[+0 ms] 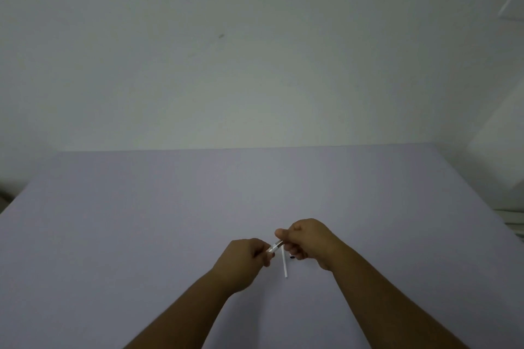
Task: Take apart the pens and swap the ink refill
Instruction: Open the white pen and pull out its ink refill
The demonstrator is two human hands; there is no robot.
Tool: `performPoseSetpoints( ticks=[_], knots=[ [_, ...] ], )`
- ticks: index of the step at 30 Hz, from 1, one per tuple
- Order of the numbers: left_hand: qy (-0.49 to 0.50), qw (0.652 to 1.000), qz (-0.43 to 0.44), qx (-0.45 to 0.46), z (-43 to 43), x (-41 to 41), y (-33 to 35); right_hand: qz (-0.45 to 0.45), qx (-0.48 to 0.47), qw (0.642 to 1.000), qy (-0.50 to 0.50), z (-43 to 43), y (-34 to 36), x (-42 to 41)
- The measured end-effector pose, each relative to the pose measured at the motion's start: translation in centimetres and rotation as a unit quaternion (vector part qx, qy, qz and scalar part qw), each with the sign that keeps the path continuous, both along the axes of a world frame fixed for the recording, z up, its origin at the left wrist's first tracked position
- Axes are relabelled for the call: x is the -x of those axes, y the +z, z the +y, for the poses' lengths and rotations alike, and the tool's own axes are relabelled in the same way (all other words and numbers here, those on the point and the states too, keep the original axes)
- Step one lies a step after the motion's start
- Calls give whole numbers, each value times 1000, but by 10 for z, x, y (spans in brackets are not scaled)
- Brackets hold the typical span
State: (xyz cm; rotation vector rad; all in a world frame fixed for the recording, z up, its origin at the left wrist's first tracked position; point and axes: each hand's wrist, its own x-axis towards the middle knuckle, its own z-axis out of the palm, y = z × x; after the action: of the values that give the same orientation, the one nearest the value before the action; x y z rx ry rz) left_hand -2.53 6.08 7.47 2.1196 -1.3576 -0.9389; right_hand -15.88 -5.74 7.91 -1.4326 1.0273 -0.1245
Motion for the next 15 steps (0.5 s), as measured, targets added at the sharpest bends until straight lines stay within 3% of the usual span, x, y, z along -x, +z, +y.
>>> performPoseSetpoints(
  ticks=[4,7,12,15],
  knots=[
    [-17,999,-44,-3,1,-2,1,-21,29,998,46,0,-2,6],
    [-24,998,-59,-6,1,-4,3,-27,-11,998,50,0,-1,8],
    [-28,998,-62,-11,1,-4,3,-3,41,997,68,1,-2,6],
    [-31,997,-66,-6,1,-4,4,-14,8,997,73,0,1,7]
  ],
)
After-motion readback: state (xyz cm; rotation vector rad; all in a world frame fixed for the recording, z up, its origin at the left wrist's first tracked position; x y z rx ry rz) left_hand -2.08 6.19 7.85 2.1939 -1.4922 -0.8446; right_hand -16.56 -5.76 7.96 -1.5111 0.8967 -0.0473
